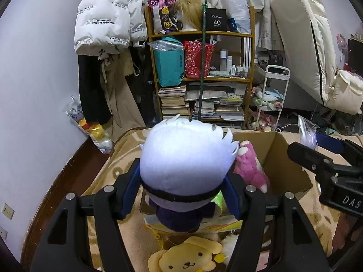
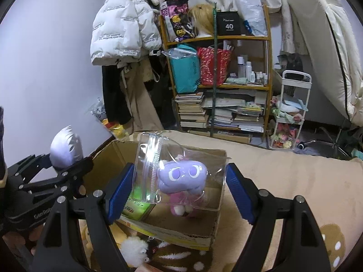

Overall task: Organize soft objects
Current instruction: 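Release the doll into the box with the left tool while the right tool drops the bag in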

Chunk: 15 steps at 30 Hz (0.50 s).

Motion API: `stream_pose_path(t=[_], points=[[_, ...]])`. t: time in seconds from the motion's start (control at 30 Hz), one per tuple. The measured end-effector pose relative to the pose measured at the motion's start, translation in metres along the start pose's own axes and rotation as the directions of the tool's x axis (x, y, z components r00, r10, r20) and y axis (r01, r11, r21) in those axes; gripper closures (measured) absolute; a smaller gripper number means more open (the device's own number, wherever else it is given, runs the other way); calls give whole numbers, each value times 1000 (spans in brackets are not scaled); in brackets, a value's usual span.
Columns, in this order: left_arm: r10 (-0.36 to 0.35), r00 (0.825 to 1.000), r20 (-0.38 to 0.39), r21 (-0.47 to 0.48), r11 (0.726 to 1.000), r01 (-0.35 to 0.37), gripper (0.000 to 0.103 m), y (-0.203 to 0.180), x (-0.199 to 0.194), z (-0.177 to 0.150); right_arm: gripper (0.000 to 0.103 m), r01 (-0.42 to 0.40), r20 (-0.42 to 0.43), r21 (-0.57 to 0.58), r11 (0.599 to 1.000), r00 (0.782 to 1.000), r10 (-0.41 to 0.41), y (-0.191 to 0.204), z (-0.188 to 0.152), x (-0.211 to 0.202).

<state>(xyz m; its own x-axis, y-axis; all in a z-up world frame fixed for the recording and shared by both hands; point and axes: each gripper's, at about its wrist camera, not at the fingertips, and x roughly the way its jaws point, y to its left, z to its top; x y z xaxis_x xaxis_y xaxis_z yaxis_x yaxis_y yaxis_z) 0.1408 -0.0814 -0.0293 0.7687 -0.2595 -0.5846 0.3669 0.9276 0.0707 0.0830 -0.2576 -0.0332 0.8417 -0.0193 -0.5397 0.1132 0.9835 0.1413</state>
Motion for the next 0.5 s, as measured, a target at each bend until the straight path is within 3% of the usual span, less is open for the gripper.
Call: stream_pose_path(t=[0.23,0.33,0.5], points=[[-13,999,-43,-15,1000,12,38,4,14,-1,19,-6,-21,21,1000,1000,7,-4,-6,17],[-10,999,-45,-18,1000,9,26,4,16,-2,19,-22,-38,26,999,999,23,-4,-8,23],[69,997,-32,52,996,-67,21,0,17,-3,18,-30,-64,36,999,997,32,-5,-10,30]])
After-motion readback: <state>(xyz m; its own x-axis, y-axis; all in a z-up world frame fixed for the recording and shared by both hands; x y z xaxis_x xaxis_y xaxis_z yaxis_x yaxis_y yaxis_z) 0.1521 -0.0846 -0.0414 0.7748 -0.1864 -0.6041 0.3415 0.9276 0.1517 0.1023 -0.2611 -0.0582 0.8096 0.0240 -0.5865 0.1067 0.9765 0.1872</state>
